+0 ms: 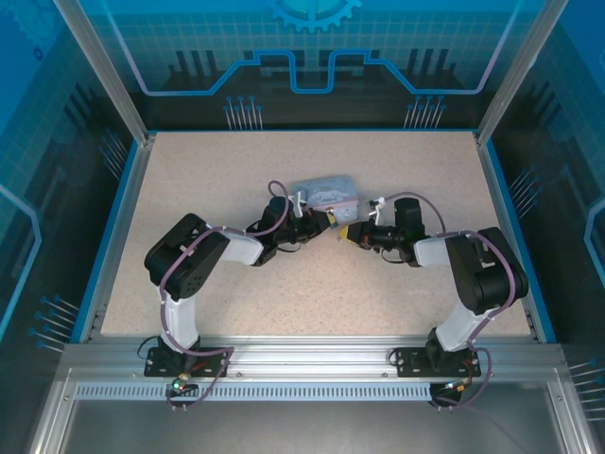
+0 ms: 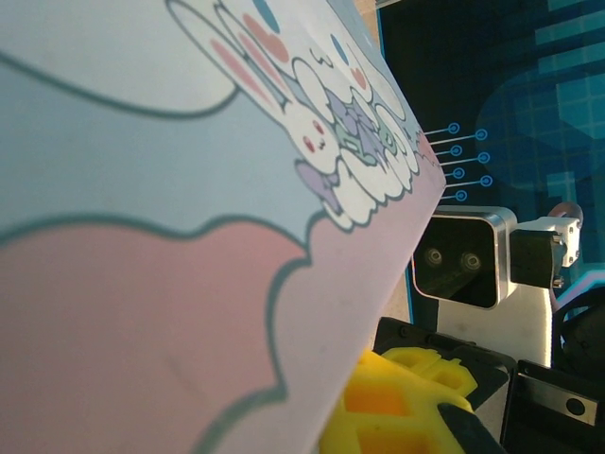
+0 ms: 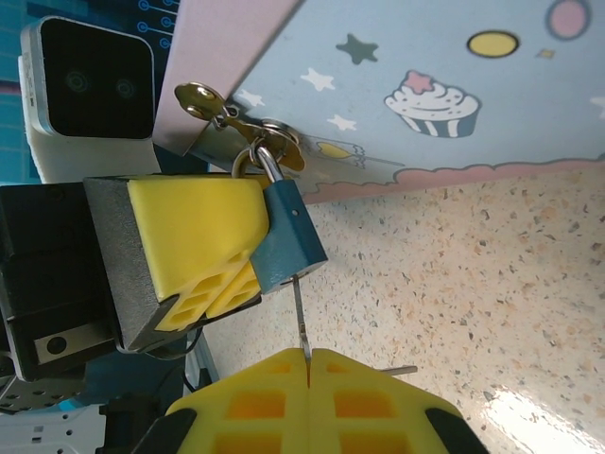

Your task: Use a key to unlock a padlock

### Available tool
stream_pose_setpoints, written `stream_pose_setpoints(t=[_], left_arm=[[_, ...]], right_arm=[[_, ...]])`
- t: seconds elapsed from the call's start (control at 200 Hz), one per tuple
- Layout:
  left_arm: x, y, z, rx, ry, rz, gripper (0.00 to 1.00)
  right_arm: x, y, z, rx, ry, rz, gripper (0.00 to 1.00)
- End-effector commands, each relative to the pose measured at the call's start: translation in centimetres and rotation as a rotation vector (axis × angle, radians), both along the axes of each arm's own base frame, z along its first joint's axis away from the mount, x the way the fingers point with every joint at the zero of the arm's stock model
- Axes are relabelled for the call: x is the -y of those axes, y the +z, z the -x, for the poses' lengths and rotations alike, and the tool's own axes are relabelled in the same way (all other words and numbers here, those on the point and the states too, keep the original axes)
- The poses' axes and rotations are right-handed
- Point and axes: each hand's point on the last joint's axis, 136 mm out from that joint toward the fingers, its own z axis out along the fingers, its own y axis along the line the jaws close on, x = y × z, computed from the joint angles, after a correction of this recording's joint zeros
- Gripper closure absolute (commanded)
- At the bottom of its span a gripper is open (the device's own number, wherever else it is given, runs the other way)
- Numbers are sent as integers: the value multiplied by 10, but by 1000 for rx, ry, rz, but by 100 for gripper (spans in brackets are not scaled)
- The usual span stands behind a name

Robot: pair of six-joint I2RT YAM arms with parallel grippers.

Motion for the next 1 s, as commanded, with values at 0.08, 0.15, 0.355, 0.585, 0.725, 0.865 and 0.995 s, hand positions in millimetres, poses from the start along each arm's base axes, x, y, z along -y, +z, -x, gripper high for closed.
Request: stream_pose_setpoints(t=[0.08, 0.15, 0.355, 0.585, 0.725, 0.865, 0.995], left_arm=[[14, 21, 19, 48, -88, 58, 100], [14, 23, 19, 53, -87, 67, 100], [12, 22, 19, 58, -80, 55, 100], [8, 23, 13, 55, -46, 61, 100], [7, 27, 9, 59, -36, 60, 100], [7, 29, 8, 60, -34, 60, 100], [7, 30, 8, 56, -29, 69, 100]], right_arm=[[-4, 1, 0, 41, 1, -64, 100], [-4, 2, 1, 40, -6, -90, 100], [-3, 2, 10, 30, -4, -103, 100], [0, 1, 18, 25, -5, -85, 100], [2, -4, 20, 18, -9, -77, 100], [5, -4, 18, 24, -22, -78, 100], [5, -1, 15, 45, -33, -83, 100]])
